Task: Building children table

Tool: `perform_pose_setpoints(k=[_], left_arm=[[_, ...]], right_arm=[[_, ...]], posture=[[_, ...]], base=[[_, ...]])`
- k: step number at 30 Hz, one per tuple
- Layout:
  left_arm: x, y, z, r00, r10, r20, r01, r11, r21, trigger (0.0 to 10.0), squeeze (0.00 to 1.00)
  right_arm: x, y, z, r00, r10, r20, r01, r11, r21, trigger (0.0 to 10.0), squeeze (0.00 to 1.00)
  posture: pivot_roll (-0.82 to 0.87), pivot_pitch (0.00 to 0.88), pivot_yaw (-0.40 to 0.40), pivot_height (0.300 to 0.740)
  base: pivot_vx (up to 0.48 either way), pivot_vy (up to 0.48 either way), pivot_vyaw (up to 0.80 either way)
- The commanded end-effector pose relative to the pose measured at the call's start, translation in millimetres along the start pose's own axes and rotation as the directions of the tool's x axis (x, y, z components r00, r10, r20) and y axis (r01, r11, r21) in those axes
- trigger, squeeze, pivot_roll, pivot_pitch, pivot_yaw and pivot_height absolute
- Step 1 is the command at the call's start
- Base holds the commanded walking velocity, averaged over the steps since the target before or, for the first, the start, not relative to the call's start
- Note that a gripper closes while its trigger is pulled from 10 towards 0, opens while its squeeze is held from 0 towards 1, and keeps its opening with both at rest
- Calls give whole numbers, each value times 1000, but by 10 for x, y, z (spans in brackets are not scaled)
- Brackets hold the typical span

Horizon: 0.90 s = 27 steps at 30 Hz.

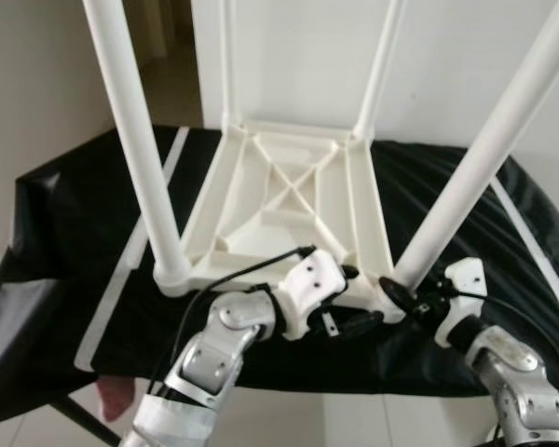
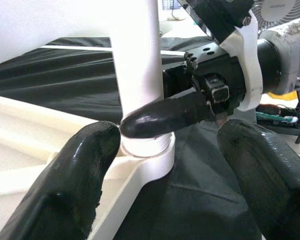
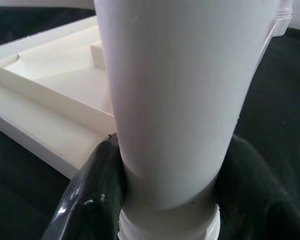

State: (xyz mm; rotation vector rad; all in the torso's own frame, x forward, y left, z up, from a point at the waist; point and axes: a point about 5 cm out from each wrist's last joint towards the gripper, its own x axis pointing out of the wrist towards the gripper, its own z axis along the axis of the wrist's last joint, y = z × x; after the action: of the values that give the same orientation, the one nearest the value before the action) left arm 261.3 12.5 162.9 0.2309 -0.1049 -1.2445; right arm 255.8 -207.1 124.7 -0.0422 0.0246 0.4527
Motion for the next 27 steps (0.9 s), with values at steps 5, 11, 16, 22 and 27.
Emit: perform_pose_setpoints(k=[5, 11, 16, 22, 27], left_arm=[[4, 8, -18, 998, 58, -5, -58, 998, -13, 10000, 0], [9, 9, -12, 999, 53, -3, -53, 998, -18, 10000, 0], [-3, -2, -21, 999, 43, -7, -43, 999, -23, 10000, 0], [10, 7, -10, 999, 47, -4, -47, 998, -32, 10000, 0], [12, 14, 4, 999, 49, 1, -49, 998, -36, 10000, 0]], right_arm=[[54, 103, -26, 990, -139, 8, 139, 990, 30, 10000, 0], [111, 170, 19, 948, -318, 30, 312, 943, 118, 10000, 0], [140, 230, -64, 798, -600, -56, 600, 780, 177, 10000, 0], [198, 370, -104, 719, -686, -111, 692, 692, 204, 10000, 0], [259, 428, 14, 752, -657, -56, 649, 722, 239, 10000, 0]], posture=[[-28, 0, -32, 740], [-30, 0, -28, 740], [-34, 0, -29, 740], [-25, 0, -28, 740], [-24, 0, -30, 740]], base=[[0, 0, 0], [0, 0, 0], [0, 0, 0], [0, 0, 0], [0, 0, 0]])
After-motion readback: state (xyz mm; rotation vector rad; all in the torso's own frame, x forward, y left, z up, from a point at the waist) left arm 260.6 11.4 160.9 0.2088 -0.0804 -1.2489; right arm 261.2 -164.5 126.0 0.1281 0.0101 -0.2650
